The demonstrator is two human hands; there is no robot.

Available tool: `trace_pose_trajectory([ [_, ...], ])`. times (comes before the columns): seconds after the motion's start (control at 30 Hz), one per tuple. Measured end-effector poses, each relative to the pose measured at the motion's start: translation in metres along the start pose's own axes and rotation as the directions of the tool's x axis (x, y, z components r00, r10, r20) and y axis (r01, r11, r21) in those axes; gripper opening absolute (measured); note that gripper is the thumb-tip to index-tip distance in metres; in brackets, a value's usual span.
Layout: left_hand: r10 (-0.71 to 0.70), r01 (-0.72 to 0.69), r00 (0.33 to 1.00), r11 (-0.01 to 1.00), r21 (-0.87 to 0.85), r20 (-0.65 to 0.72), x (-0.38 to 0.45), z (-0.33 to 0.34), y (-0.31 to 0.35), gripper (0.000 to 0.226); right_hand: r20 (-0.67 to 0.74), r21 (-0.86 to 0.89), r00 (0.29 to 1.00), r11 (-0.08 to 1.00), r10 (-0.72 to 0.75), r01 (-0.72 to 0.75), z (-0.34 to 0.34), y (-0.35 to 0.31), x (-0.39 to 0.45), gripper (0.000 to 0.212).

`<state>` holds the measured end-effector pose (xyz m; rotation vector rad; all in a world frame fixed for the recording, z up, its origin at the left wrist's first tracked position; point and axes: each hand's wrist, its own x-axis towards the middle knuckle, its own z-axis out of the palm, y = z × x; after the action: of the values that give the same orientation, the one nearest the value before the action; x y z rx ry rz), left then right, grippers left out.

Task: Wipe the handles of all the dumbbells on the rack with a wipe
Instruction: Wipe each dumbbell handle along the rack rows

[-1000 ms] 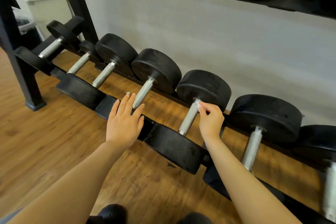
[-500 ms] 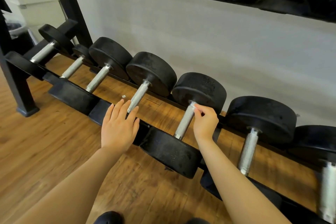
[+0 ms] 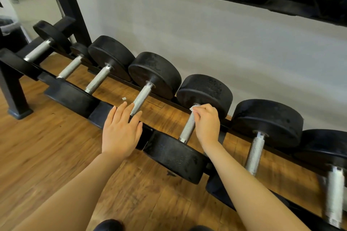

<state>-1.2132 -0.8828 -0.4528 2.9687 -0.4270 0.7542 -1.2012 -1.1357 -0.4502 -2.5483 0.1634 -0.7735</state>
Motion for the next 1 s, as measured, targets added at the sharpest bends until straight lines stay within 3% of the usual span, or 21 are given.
trace_pose_trajectory([
  [0.13,0.030,-0.030,0.999,1.000,0.002,0.015,-0.002,-0.003,-0.002,0.044,0.059,-0.017,0.995,0.997,-0.079,0.080,0.000,0.001,-0.012,0.020],
  [0.3,0.037,-0.038,0.998,0.999,0.010,0.044,-0.001,-0.006,-0.004,0.036,0.218,-0.229,0.935,0.917,-0.278,0.326,-0.008,0.007,0.011,0.030],
  [0.43,0.043,-0.044,0.996,0.999,0.024,0.074,-0.001,-0.007,-0.005,0.039,0.266,-0.238,0.922,0.907,-0.283,0.347,-0.005,0.013,0.011,0.039],
  [0.57,0.042,-0.043,0.998,0.999,0.017,0.051,0.000,-0.006,-0.004,0.036,0.192,-0.101,0.944,0.952,-0.268,0.290,0.000,0.011,0.003,0.021],
  [0.7,0.040,-0.041,0.998,0.999,0.019,0.048,0.000,-0.006,-0.003,0.034,0.142,-0.051,0.952,0.958,-0.273,0.282,-0.003,0.012,0.010,0.018],
  [0.87,0.038,-0.039,0.998,0.999,0.021,0.049,0.000,-0.006,-0.003,0.033,0.281,-0.234,0.801,0.772,-0.528,0.591,-0.012,0.028,0.011,0.049],
  [1.0,0.039,-0.039,0.999,0.999,0.025,0.017,-0.001,-0.003,-0.003,0.032,0.352,-0.251,0.698,0.656,-0.623,0.712,-0.024,0.038,0.016,0.058],
])
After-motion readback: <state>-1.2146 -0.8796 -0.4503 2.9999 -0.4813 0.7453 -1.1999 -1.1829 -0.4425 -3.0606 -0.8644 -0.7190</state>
